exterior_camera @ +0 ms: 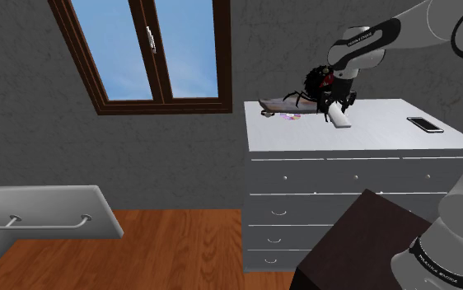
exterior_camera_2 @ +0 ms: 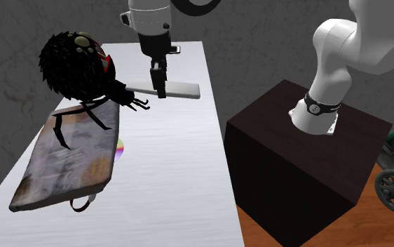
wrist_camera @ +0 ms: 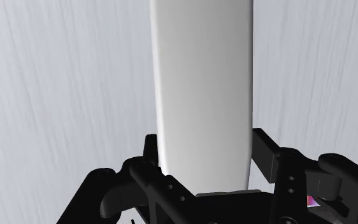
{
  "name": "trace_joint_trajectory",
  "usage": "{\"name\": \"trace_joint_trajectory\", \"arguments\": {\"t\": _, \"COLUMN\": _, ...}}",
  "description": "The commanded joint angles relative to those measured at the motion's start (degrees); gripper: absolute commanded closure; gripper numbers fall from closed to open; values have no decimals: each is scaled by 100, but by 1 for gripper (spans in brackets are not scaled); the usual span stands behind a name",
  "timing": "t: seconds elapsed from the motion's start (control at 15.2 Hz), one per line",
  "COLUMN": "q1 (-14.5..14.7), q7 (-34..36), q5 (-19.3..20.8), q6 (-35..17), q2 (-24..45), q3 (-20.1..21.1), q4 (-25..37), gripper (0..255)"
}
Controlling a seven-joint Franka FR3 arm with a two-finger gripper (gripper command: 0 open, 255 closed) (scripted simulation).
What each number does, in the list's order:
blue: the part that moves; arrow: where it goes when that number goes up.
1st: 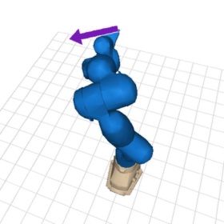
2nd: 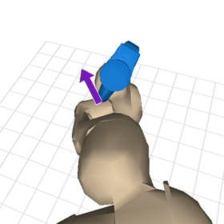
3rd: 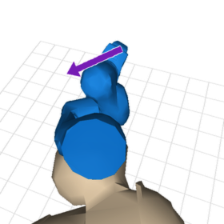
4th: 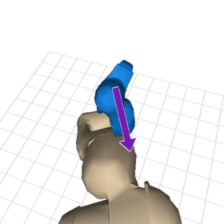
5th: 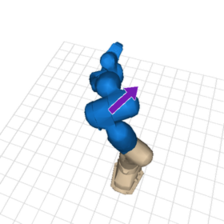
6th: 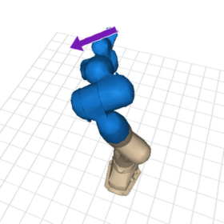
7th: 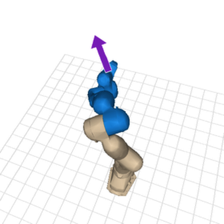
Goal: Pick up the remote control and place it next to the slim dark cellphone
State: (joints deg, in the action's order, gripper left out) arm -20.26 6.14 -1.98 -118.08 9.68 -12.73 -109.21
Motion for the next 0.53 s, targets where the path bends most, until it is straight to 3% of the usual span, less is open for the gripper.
{"name": "trace_joint_trajectory", "arguments": {"t": 0.0, "q1": -160, "q7": -274, "q5": -25, "q6": 29, "q2": 38, "q3": -109, "q4": 70, "gripper": 255}}
{"name": "trace_joint_trajectory", "arguments": {"t": 0.46, "q1": -745, "q7": -1231, "q5": -196, "q6": 168, "q2": 412, "q3": -435, "q4": 555, "gripper": 255}}
